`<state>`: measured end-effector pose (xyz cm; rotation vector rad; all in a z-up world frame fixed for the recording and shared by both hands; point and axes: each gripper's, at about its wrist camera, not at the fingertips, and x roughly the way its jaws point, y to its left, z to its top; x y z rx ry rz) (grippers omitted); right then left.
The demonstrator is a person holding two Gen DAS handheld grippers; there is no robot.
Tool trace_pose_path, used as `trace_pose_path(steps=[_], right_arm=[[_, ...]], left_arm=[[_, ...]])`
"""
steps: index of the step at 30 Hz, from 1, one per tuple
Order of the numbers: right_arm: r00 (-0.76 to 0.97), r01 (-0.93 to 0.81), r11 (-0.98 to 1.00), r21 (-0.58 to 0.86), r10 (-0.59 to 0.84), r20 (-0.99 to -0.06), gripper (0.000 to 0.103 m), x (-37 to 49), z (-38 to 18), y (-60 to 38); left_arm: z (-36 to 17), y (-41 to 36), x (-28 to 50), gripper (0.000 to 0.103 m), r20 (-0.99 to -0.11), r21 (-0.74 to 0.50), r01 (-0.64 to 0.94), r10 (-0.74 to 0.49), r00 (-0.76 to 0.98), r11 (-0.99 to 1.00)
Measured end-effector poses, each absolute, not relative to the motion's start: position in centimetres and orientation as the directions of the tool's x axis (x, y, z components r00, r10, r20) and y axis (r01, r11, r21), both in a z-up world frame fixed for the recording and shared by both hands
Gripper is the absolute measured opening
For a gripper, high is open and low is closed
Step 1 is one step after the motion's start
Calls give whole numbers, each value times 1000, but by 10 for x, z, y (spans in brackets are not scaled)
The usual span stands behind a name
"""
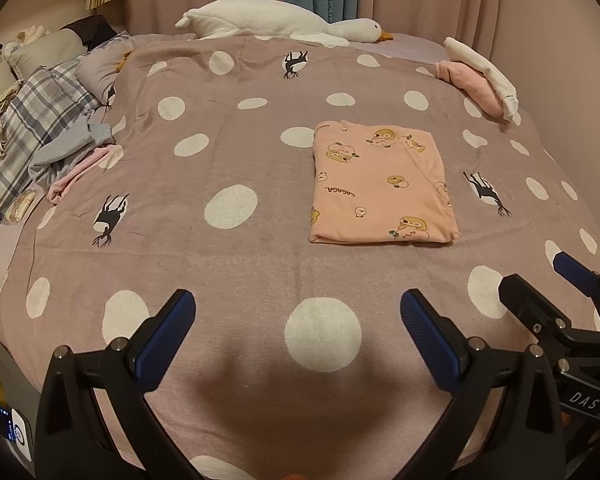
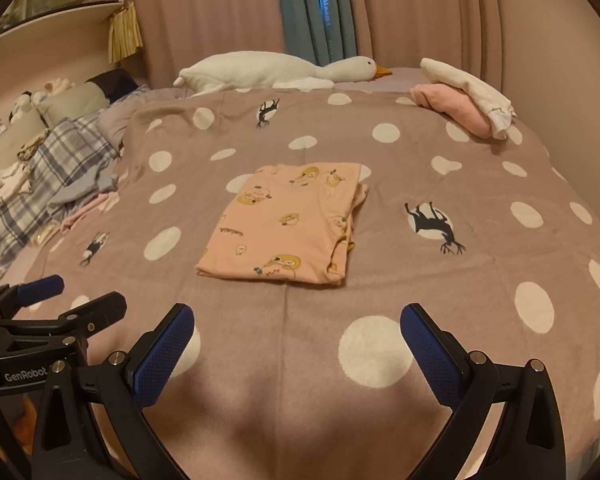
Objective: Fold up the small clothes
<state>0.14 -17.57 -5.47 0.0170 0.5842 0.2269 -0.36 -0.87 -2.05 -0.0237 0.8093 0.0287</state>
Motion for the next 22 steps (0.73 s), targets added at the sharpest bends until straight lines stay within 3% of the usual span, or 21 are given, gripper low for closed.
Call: trace_pose_path(steps=[22], right_arm=[[809, -209, 974, 83, 220, -544, 102, 2, -54, -177]], left_arm=[[-17, -15, -4, 103, -724, -14, -35, 14, 690, 999]])
